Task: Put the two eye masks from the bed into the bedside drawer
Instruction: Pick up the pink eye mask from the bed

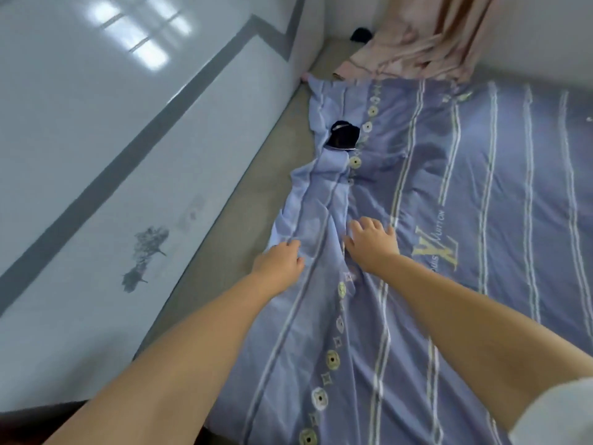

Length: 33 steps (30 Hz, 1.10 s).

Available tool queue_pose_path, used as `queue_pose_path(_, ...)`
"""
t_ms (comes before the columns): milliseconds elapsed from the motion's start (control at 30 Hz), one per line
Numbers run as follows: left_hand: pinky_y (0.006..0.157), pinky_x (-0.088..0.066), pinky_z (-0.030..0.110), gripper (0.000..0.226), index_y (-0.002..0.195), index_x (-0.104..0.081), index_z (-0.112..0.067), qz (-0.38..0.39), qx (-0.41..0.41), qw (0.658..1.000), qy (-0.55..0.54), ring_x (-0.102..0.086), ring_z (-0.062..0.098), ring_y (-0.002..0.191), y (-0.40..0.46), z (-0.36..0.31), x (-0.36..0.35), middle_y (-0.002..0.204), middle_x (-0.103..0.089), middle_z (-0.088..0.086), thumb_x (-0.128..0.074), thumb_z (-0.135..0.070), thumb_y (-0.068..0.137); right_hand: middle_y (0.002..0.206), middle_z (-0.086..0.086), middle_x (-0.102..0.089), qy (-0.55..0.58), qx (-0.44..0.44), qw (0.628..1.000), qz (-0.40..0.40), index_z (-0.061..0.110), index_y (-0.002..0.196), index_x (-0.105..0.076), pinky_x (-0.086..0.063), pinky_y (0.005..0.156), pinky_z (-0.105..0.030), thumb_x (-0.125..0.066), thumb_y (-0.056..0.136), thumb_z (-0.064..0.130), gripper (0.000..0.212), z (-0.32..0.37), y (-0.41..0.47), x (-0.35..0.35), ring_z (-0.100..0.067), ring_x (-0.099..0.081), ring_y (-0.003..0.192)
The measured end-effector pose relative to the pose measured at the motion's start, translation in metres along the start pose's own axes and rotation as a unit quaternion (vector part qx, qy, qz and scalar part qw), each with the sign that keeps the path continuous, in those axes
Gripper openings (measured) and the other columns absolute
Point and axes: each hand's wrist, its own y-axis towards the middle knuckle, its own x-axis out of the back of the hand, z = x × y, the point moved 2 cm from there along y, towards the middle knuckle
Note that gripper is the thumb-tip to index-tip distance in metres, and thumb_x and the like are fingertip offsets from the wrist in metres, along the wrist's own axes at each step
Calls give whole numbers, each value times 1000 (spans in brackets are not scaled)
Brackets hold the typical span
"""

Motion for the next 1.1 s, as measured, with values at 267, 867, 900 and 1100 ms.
queue_pose_path(267,92,-44,47,32,121,-47,-6,-8,-65,997,37,-47,38,116,205,-24,-3,126,-51,19,-40,-23,94,145,-12,-32,74,-89,993,-26,15,134,-35,-27,104,-53,-29,97,37,43,-43,156,-41,-32,-29,132)
queue_pose_path(867,104,-35,46,64,146,-19,-17,8,-82,994,73,-34,39,130,457,-47,-55,152,-24,11,-52,-21,91,157,-5,-22,84,-116,983,-117,28,144,-23,13,112,-57,-18,87,52,62,-71,246,-151,-22,-9,145)
queue_pose_path(900,102,-36,47,64,144,-21,-17,25,-73,992,95,-35,39,128,457,-48,-51,148,-28,13,-54,-24,89,157,-5,-21,82,-115,983,-118,28,144,-22,14,112,-57,-18,86,52,62,-71,246,-150,-22,-8,145)
queue_pose_path(1100,70,-36,39,21,97,-57,3,-174,-104,979,25,-51,39,95,396,-40,-50,107,-53,23,-40,-6,90,155,-6,-25,95,-106,975,-168,28,142,-26,17,110,-55,-20,87,52,61,-73,247,-159,-22,-10,145)
